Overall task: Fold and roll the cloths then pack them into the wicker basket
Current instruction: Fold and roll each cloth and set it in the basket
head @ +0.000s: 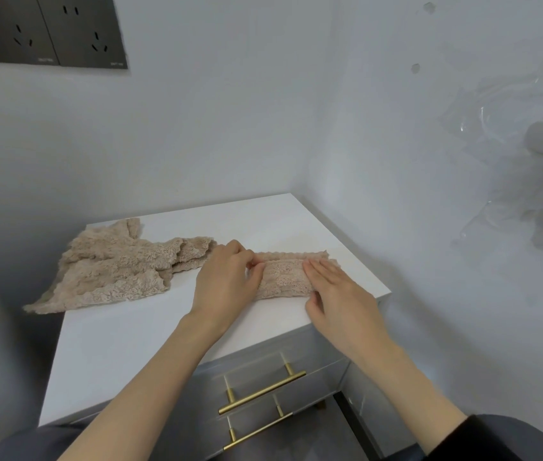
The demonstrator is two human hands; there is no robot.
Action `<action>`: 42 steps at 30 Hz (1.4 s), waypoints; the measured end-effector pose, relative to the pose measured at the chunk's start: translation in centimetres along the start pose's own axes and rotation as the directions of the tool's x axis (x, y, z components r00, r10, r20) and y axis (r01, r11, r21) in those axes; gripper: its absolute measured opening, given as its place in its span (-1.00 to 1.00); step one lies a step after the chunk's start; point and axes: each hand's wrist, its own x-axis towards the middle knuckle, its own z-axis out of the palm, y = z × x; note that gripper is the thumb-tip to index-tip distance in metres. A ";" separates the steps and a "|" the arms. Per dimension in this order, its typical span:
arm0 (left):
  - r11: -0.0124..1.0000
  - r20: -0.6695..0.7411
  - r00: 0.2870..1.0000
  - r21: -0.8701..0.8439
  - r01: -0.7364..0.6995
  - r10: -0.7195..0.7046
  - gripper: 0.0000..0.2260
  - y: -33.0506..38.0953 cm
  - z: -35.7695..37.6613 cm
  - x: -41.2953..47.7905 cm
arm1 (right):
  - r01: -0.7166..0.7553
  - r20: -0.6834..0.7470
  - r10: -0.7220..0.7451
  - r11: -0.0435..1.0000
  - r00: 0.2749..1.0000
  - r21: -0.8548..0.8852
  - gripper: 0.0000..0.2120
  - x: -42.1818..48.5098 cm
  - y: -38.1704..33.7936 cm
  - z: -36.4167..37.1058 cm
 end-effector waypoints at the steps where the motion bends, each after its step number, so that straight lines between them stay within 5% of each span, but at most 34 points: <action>1: 1.000 0.026 1.000 -0.011 -0.010 0.010 -0.80 -0.2 -0.1 -0.1 | -0.008 0.015 0.008 1.000 1.000 0.016 -0.47 -0.1 0.4 -0.1; 7: 0.989 0.216 0.966 0.006 -0.146 0.141 -0.49 -1.1 -0.7 -0.9 | 0.087 0.039 -0.091 0.990 0.995 0.108 -0.45 -0.1 1.4 -0.6; 11: 0.967 0.169 0.962 0.101 -0.233 0.214 -0.53 -0.9 -0.4 -1.3 | 0.126 0.018 -0.126 0.992 0.992 -0.010 -0.52 0.6 0.9 -0.6; 17: 0.980 0.185 0.963 -0.074 -0.183 0.194 -0.62 -0.7 -1.4 -1.3 | 0.086 0.064 -0.084 0.996 0.994 -0.027 -0.54 1.8 1.0 -1.6; 20: 0.983 0.266 0.954 -0.155 -0.102 0.141 -0.75 -0.7 -2.0 -1.2 | 0.022 0.126 -0.041 0.988 0.991 0.150 -0.64 2.3 1.5 -2.2; 26: 0.956 0.356 0.934 -0.270 0.118 -0.015 -0.56 -0.5 -1.9 -0.7 | -0.220 0.344 0.033 0.823 0.939 0.524 -0.80 2.6 2.4 -3.2; 32: 0.973 0.360 0.928 -0.158 0.166 -0.100 -0.54 -0.6 -1.1 0.2 | -0.268 0.470 0.051 0.873 0.881 0.408 -0.65 3.9 2.1 -3.8; 42: 0.985 0.461 0.877 -0.040 0.170 -0.133 -0.55 -0.9 -1.2 1.0 | -0.345 0.634 0.034 0.860 0.773 0.375 -0.72 4.9 2.1 -4.0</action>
